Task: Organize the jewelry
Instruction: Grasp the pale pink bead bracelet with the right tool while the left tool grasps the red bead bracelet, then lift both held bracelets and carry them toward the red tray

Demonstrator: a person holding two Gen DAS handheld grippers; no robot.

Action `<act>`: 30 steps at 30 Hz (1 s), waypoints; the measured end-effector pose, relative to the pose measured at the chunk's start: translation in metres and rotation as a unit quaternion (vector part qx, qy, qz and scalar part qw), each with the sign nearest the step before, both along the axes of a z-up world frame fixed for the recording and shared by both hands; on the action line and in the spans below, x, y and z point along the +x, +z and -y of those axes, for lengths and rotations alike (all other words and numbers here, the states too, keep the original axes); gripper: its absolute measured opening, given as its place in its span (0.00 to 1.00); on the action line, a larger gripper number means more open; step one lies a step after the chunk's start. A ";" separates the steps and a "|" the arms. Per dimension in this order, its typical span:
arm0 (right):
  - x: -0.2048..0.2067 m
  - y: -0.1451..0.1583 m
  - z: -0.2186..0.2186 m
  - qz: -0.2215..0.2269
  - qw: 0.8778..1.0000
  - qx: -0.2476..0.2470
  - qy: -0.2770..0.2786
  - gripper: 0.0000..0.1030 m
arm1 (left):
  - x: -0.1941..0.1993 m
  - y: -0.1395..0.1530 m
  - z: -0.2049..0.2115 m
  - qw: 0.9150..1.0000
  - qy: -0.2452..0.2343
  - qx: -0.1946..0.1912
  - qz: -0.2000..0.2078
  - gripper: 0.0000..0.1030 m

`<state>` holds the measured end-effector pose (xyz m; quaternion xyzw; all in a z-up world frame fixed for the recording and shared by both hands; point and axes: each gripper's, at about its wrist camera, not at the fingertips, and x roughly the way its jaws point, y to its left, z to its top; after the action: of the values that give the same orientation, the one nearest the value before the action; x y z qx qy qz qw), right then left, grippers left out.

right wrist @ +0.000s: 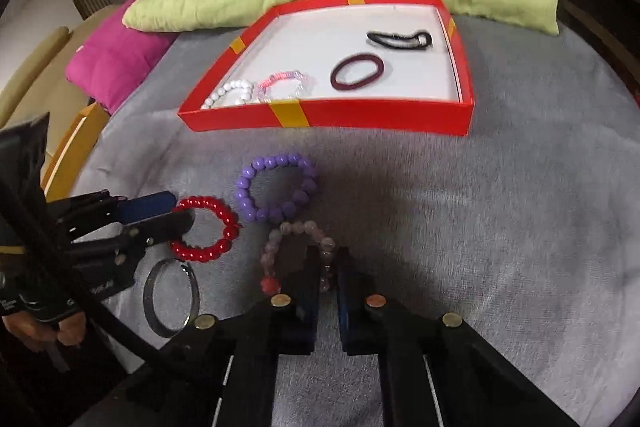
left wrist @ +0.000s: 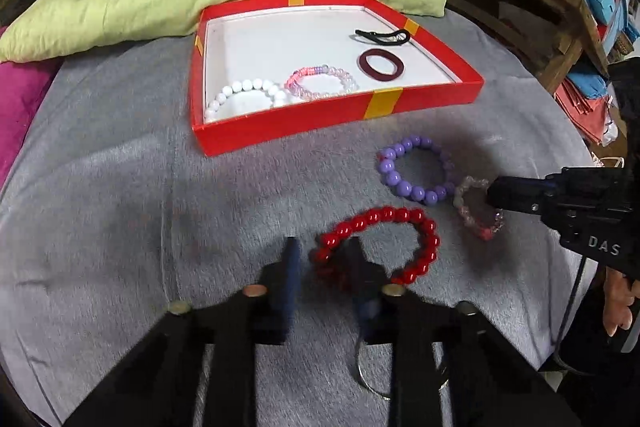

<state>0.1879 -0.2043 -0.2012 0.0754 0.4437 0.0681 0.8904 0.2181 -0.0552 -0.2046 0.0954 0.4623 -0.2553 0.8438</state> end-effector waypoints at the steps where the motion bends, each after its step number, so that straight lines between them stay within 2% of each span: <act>1: -0.002 0.003 0.000 0.010 1.000 -0.002 -0.002 0.08 | 0.001 0.000 -0.001 1.000 0.001 -0.002 0.001 0.10; 5: -0.008 0.017 0.014 0.047 0.998 0.014 -0.035 0.08 | 0.004 0.007 -0.007 0.999 0.020 0.002 0.028 0.09; 9: -0.009 0.025 0.028 0.065 0.994 0.040 -0.072 0.08 | 0.004 0.027 -0.020 0.996 0.039 -0.033 0.071 0.09; 15: -0.007 0.027 0.035 0.066 0.993 0.052 -0.087 0.08 | 0.005 0.031 -0.024 0.995 0.044 -0.047 0.075 0.09; 21: -0.012 0.037 0.028 0.096 0.990 0.063 -0.078 0.08 | -0.002 0.039 -0.020 0.993 0.039 -0.043 0.098 0.09; 30: -0.010 0.035 0.019 0.095 0.991 0.062 -0.074 0.08 | -0.002 0.042 -0.024 0.992 0.055 -0.027 0.109 0.09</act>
<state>0.1783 -0.2231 -0.1657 0.1562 0.3453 0.0365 0.9247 0.2159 -0.0315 -0.1624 0.0741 0.3649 -0.2096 0.9041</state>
